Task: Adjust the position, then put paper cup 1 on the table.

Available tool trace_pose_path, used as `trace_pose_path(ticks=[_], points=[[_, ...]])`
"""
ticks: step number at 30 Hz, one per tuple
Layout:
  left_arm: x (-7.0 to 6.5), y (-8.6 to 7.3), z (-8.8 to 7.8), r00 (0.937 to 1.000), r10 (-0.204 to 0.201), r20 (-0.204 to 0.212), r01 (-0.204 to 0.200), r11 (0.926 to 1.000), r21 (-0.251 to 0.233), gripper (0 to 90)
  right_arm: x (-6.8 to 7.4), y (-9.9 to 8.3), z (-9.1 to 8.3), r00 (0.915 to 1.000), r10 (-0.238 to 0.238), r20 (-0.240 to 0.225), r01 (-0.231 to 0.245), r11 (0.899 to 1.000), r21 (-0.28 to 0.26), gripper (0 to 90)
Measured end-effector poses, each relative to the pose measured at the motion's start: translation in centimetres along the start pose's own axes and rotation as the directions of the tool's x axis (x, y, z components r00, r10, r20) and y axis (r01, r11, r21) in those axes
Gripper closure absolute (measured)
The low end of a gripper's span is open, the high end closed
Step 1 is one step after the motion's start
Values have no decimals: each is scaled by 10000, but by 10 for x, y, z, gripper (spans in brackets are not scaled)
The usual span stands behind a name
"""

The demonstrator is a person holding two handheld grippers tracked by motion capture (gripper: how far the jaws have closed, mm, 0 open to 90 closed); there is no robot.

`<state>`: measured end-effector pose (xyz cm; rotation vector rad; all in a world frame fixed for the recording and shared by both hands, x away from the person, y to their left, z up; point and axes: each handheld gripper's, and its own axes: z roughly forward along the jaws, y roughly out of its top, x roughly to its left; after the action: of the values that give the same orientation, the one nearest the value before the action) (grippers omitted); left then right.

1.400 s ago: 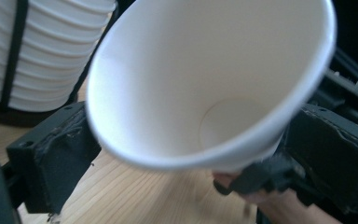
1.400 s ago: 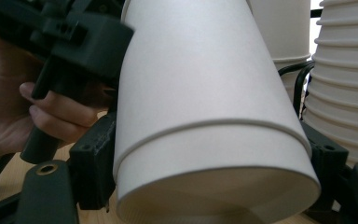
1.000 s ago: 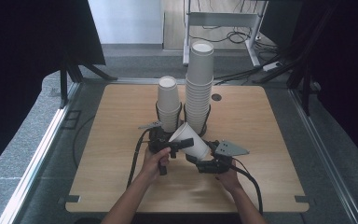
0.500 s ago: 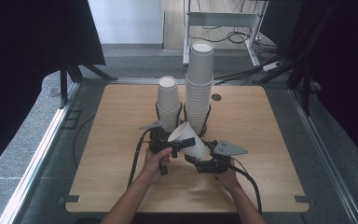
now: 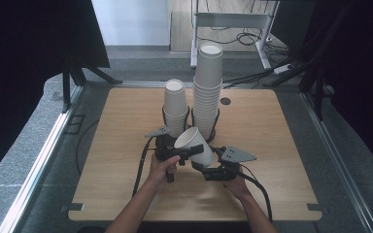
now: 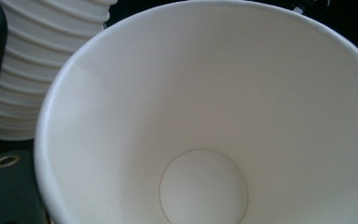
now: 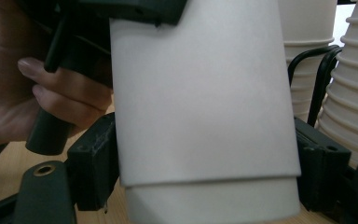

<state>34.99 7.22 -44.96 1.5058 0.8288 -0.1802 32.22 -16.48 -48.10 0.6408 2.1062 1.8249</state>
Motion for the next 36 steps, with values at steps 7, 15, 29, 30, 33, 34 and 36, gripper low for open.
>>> trace_pose_path(ticks=[7, 15, 29, 30, 33, 34, 36], points=[[0, 3, -7, 9998, 201, 5, -201, 9997, -152, 127, -1, -3, 3, 10000, 45, 46, -46, 9994, 345, 177], [-4, 6, -15, 9990, 432, -111, -436, 9986, -295, 128, -1, -6, 5, 10000, 8, 53, -13, 9956, 934, 149], [-12, 17, -31, 9893, 1257, -735, -1287, 9910, -369, 129, -2, -12, 9, 9993, -268, 267, 209, 9790, 2028, 142], [-12, 17, -32, 9883, 1304, -791, -1336, 9903, -375, 129, -2, -13, 10, 9993, -275, 267, 215, 9788, 2039, 142], [-12, 18, -35, 9860, 1388, -927, -1429, 9890, -383, 129, -2, -13, 10, 9991, -310, 298, 238, 9759, 2169, 142], [-12, 18, -36, 9860, 1386, -928, -1426, 9890, -390, 129, -2, -13, 9, 9989, -342, 325, 261, 9745, 2228, 141], [-11, 19, -38, 9849, 1414, -994, -1460, 9885, -400, 129, -2, -14, 9, 9987, -359, 367, 266, 9734, 2275, 141]])
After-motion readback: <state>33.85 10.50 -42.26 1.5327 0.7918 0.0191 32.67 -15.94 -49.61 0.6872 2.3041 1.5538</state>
